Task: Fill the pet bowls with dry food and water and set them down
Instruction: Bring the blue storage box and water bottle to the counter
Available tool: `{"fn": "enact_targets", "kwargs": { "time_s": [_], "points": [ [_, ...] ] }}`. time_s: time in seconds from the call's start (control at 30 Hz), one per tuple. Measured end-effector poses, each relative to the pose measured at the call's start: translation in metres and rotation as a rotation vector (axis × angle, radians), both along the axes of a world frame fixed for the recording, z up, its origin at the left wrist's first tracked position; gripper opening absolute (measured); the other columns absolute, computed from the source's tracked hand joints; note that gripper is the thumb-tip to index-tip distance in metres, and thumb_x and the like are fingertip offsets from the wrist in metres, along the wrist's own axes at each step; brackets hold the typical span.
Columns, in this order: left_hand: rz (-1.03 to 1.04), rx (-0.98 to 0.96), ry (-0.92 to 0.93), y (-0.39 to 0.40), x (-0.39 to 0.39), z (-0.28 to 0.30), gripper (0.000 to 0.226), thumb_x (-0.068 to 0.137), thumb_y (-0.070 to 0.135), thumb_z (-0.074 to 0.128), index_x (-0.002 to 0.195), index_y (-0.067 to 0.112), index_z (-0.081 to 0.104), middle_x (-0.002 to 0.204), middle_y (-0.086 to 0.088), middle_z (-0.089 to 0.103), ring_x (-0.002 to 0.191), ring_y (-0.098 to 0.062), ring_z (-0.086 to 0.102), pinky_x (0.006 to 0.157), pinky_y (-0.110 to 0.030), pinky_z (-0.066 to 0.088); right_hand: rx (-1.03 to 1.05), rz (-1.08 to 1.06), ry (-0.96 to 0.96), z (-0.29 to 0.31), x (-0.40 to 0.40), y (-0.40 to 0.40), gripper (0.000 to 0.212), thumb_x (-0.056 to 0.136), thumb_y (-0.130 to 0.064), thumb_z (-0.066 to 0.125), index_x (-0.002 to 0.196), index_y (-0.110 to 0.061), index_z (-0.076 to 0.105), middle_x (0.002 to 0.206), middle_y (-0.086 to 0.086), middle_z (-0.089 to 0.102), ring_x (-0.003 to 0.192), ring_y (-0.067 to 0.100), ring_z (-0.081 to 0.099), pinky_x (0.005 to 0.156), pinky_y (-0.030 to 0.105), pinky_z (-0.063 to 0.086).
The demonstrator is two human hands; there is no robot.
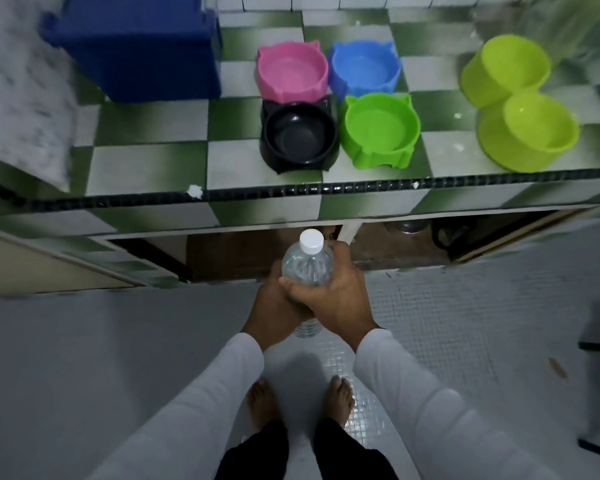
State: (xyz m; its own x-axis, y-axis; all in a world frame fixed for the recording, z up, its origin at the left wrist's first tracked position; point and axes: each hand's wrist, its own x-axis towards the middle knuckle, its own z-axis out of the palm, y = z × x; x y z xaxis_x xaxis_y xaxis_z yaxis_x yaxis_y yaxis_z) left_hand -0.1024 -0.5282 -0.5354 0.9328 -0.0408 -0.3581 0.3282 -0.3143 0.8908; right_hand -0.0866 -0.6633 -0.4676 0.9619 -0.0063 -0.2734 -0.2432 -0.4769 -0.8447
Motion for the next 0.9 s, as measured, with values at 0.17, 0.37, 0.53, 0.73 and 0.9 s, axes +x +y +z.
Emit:
{"fn": "enact_targets", "kwargs": {
  "time_s": [0.17,0.37,0.53,0.73,0.9],
  "points": [
    [0.02,-0.069,-0.047,-0.004,0.003,0.074,0.084,0.066,0.047,0.095,0.134,0.017,0.057,0.122,0.001,0.071,0.113,-0.018,0.069,0.096,-0.047,0.058,-0.041,-0.018,-0.094,0.079,-0.001,-0.004,0.08,0.056,-0.059,0.088,0.117,-0.034,0.044,0.111,-0.007,0.064,0.103,0.015,0.064,0.088,0.034,0.057],
    [-0.038,0.043,-0.141,-0.009,0.02,0.153,0.072,0.062,0.042,0.093,0.125,0.021,0.064,0.108,0.015,0.076,0.099,-0.005,0.073,0.08,-0.025,0.059,-0.047,-0.07,-0.212,0.16,0.01,-0.009,0.075,0.054,-0.06,0.086,0.113,-0.034,0.048,0.1,-0.011,0.068,0.093,0.013,0.068,0.082,0.038,0.058],
    [-0.063,-0.014,-0.221,-0.018,0.045,0.206,0.071,0.066,0.024,0.093,0.129,0.012,0.063,0.116,0.006,0.076,0.108,-0.013,0.073,0.091,-0.036,0.059,-0.062,-0.104,-0.289,0.215,0.025,-0.018,0.075,0.055,-0.058,0.089,0.115,-0.031,0.051,0.102,-0.01,0.069,0.094,0.014,0.066,0.083,0.034,0.056],
    [-0.096,0.022,-0.322,-0.035,0.071,0.258,0.074,0.066,0.039,0.091,0.131,0.023,0.06,0.117,0.014,0.074,0.106,-0.007,0.071,0.093,-0.039,0.059,-0.082,-0.138,-0.378,0.269,0.037,-0.033,0.069,0.058,-0.057,0.09,0.109,-0.034,0.048,0.1,-0.01,0.066,0.091,0.013,0.065,0.082,0.032,0.056],
    [-0.152,-0.006,-0.397,-0.057,0.084,0.294,0.068,0.072,0.034,0.088,0.134,0.032,0.059,0.123,0.018,0.071,0.111,-0.006,0.069,0.1,-0.038,0.056,-0.072,-0.166,-0.407,0.3,0.045,-0.052,0.074,0.056,-0.06,0.087,0.113,-0.03,0.051,0.104,-0.009,0.068,0.095,0.013,0.067,0.084,0.034,0.057]
  ]
}}
